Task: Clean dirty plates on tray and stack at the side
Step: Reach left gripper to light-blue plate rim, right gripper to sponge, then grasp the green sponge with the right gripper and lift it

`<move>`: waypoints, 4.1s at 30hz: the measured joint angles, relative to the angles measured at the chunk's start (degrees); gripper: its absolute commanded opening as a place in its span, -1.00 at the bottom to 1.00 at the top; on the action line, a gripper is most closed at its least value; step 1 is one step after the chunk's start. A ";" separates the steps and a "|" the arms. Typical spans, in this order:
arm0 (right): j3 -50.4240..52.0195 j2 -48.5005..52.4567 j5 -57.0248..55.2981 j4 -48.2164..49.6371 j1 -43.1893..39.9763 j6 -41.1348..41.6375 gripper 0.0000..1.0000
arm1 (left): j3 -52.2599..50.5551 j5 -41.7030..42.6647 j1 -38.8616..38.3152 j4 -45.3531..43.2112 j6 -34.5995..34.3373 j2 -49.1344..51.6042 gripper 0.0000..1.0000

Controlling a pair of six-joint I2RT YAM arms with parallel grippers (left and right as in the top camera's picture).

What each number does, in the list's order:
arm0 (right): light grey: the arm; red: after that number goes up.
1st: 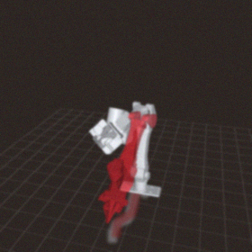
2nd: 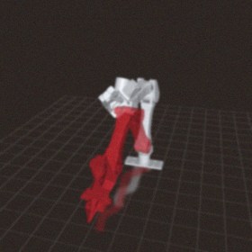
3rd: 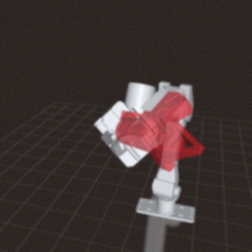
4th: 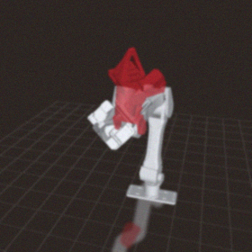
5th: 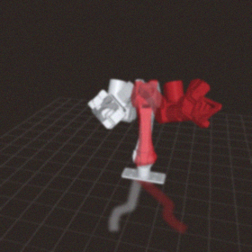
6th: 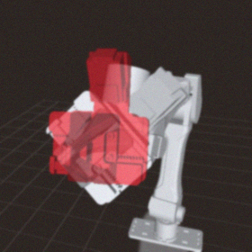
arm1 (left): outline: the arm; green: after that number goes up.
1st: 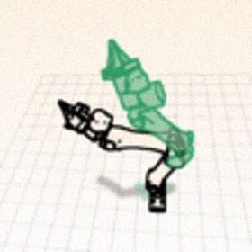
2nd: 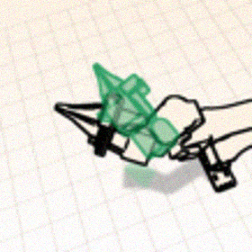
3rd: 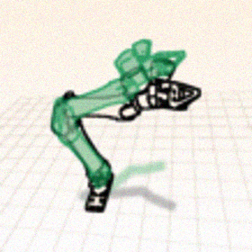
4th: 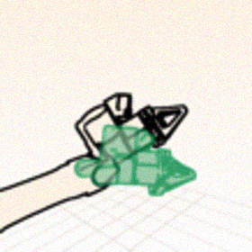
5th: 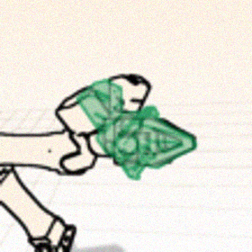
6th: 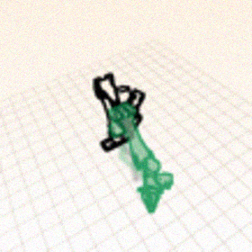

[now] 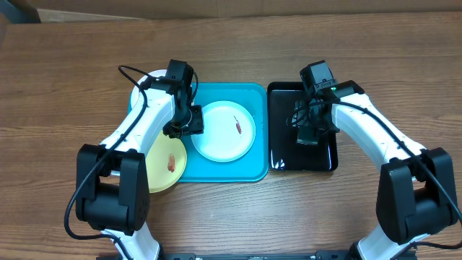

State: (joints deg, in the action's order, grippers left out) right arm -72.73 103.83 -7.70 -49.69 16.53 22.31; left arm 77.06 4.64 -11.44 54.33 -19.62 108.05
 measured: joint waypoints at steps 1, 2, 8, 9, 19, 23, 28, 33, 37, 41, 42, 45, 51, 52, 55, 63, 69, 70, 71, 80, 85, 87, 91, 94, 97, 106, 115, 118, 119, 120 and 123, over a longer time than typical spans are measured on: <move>0.00 0.00 -0.02 0.22 0.00 -0.02 0.48 | 0.00 -0.02 0.00 0.00 0.00 0.00 -0.06; 0.11 0.00 0.02 0.66 0.00 0.00 0.48 | 0.00 -0.04 0.00 0.00 0.00 0.00 -0.06; 2.71 0.00 0.00 4.00 0.00 0.00 0.49 | 0.00 -0.22 0.00 -0.11 0.00 0.00 -0.07; 3.30 0.00 0.00 4.39 0.00 0.00 0.48 | 0.00 -0.24 0.00 -0.13 0.00 0.00 -0.06; 8.70 0.00 0.00 11.74 0.00 -0.02 0.40 | 0.00 -0.22 0.00 0.00 0.00 0.00 -0.07; 10.36 0.00 -0.02 14.19 0.00 -0.02 0.35 | 0.00 -0.22 0.00 0.28 -0.02 0.00 -0.07; 10.71 0.00 0.04 14.60 0.00 0.24 -0.13 | 0.00 -0.22 0.00 0.31 -0.02 0.00 -0.06; 10.78 0.00 -0.17 14.60 0.00 0.17 -0.72 | 0.00 -0.22 0.00 0.33 -0.02 0.00 -0.05; 10.78 0.00 -0.17 14.49 0.00 0.15 -0.93 | 0.00 -0.24 0.00 0.33 -0.02 0.00 -0.02; 10.75 0.00 -0.13 14.16 0.00 0.09 -0.93 | 0.00 -0.22 0.00 0.31 -0.17 0.00 0.00; 10.71 0.00 -0.13 13.88 0.00 0.07 -0.93 | 0.00 -0.22 0.00 0.31 -0.17 0.00 0.00; 9.62 0.00 0.13 11.37 0.00 -1.14 -0.93 | 0.00 -0.26 0.00 0.33 -0.20 0.00 0.11; 5.07 0.00 1.07 3.80 0.00 -4.39 -0.93 | 0.00 -1.16 0.00 0.33 -0.44 0.00 0.14; 4.24 0.00 1.14 3.13 0.00 -4.74 -0.93 | 0.00 -1.29 0.00 0.31 -0.81 0.00 0.13; 2.69 0.00 1.51 2.86 0.00 -5.40 -0.93 | 0.00 -1.49 -0.11 0.26 -1.55 0.00 0.12; 2.56 0.00 4.42 2.49 0.00 -7.10 -0.93 | -4.09 -1.53 -0.22 -6.38 -2.80 0.00 -0.03; 2.56 0.00 4.94 2.54 0.00 -7.34 -0.93 | -6.71 -1.53 -0.22 -9.22 -4.04 0.02 -0.14; 2.56 0.00 4.94 2.49 0.00 -7.39 -0.93 | -7.06 -1.53 -0.22 -9.75 -4.28 0.02 -0.13; 2.56 0.00 4.96 2.49 0.00 -7.39 -0.93 | -7.37 -1.53 -0.22 -10.10 -4.35 0.02 -0.16; 2.58 0.00 4.94 3.02 0.00 -7.34 -0.93 | -8.41 -1.51 -0.22 -11.13 -5.18 0.02 -0.44; 5.03 0.00 4.94 7.96 0.00 -7.37 -0.93 | -8.44 -1.51 -0.22 -11.37 -5.38 0.02 -0.50; 6.51 0.00 4.94 9.07 0.00 -7.34 -0.93 | -8.46 -1.53 -0.22 -11.37 -5.44 0.02 -0.73; 8.35 0.00 4.92 10.01 0.00 -7.37 -0.92 | -8.46 -1.46 -0.22 -11.37 -5.46 0.02 -0.92; 8.17 0.00 4.94 9.44 0.00 -7.37 -0.93 | -8.46 -1.42 -0.22 -11.39 -5.53 0.02 -0.89; 5.22 0.11 4.94 2.25 0.00 -7.37 -0.93 | -8.46 -1.38 -0.22 -11.39 -5.53 0.02 -0.89; 1.53 0.09 4.96 4.22 0.07 -7.37 -0.93 | -8.46 -1.31 -0.22 -11.50 -5.55 0.02 -0.89; 10.64 0.09 4.94 15.47 0.07 -7.34 -0.93 | -8.46 -1.25 -0.22 -11.52 -5.55 0.02 -0.92; 8.79 -0.04 4.94 10.80 0.07 -7.32 -0.93 | -8.46 -1.22 -0.22 -11.52 -5.53 0.02 -0.92; 7.82 -0.20 4.94 8.63 0.07 -7.37 -0.93 | -8.46 -1.22 -0.22 -11.52 -5.53 0.02 -0.92; 6.64 -0.55 4.96 6.49 0.07 -7.34 -0.93 | -8.46 -1.22 -0.22 -11.54 -5.53 0.02 -0.92; 2.45 -2.93 4.96 1.81 0.07 -7.63 -0.93 | -8.46 -1.22 -0.22 -11.56 -5.53 0.02 -0.92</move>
State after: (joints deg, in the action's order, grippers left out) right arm -70.28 100.90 -2.74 -47.88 16.60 14.68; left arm 68.60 3.42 -11.66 42.76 -25.15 108.07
